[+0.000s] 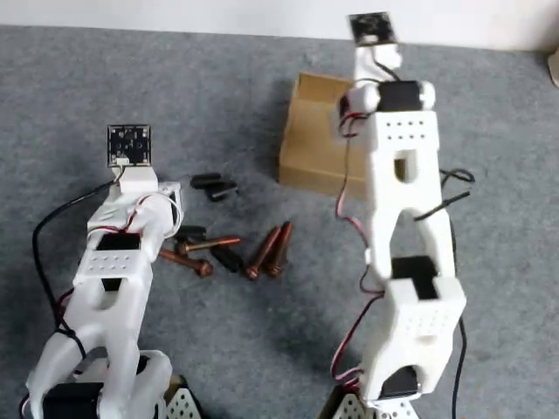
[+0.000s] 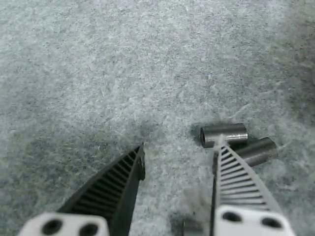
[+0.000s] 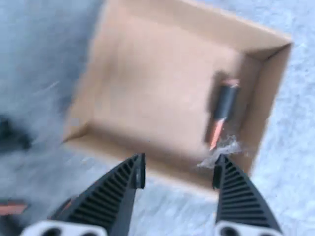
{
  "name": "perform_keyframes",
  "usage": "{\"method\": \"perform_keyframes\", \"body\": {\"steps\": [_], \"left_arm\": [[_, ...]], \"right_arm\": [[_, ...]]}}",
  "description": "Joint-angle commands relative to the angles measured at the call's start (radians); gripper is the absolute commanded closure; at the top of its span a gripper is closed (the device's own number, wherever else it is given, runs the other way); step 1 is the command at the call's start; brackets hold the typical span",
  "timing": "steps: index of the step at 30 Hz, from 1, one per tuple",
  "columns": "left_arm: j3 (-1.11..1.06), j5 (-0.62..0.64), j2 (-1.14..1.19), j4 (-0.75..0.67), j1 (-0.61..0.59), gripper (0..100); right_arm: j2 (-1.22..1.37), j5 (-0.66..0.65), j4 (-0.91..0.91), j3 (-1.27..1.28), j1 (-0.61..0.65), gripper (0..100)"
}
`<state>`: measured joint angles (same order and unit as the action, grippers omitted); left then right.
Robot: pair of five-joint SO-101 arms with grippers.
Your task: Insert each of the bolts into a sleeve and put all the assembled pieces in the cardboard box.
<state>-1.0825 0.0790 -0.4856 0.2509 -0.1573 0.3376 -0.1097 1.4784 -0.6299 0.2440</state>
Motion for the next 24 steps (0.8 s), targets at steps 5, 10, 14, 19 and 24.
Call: {"method": "perform_keyframes", "body": {"steps": [5,10,14,19,24], "left_arm": [[0.051,-0.026,0.001,0.026,0.002,78],[0.107,-0.084,0.001,0.153,0.071,78],[0.180,-0.133,0.001,0.319,0.145,78],[0.291,-0.141,0.001,0.568,0.263,78],[0.337,-0.141,0.001,0.707,0.403,78]], "right_arm": [[-0.206,0.049,0.229,-0.041,0.171,79.9],[-0.354,0.109,0.282,0.038,0.259,79.9],[-0.475,0.109,0.265,0.182,0.259,79.9],[-0.608,0.107,0.259,0.404,0.216,79.9],[-0.754,0.104,0.186,0.618,0.082,79.9]]}}
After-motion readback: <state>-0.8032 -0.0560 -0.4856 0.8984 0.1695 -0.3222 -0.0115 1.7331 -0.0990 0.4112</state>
